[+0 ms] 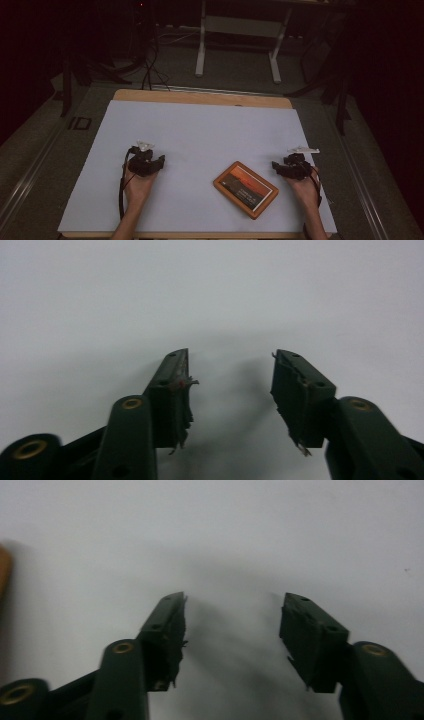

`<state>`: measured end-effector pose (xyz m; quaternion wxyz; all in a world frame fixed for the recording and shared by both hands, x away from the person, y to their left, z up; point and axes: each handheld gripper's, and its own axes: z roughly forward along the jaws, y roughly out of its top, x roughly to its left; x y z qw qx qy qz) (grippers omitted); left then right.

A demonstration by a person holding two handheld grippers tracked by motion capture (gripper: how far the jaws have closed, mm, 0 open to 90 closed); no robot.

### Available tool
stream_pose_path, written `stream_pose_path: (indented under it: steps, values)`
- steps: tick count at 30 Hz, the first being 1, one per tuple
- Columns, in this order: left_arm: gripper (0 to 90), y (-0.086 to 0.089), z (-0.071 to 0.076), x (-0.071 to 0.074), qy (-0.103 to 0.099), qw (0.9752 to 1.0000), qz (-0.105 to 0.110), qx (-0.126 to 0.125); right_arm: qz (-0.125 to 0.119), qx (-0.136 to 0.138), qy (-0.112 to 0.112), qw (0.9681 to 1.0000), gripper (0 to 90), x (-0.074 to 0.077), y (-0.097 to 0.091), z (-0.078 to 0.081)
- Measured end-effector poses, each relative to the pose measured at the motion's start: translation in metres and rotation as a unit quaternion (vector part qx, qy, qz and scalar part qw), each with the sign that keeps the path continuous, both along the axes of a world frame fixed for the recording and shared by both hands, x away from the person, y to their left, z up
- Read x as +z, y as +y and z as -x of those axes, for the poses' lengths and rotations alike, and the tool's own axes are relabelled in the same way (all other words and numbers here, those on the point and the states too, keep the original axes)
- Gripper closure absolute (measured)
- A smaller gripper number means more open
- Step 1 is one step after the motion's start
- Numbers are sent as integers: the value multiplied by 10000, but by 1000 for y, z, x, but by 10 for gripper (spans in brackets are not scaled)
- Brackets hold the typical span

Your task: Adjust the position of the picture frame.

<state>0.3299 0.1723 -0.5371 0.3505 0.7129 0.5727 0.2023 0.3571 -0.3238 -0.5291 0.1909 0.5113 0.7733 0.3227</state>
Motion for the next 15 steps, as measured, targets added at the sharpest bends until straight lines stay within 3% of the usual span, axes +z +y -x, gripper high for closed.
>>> stream_pose_path:
  steps: [6,9,15]
  values:
    - [513,-7,4,6,-158,9986,-138,-481,-79,217,-103,9997,469,10,3,8]
    - [505,-12,5,6,-174,9975,-212,-645,-308,394,-56,9987,474,12,5,10]
    - [514,-13,6,8,-114,9969,-179,-753,-267,632,-39,9976,476,17,12,15]
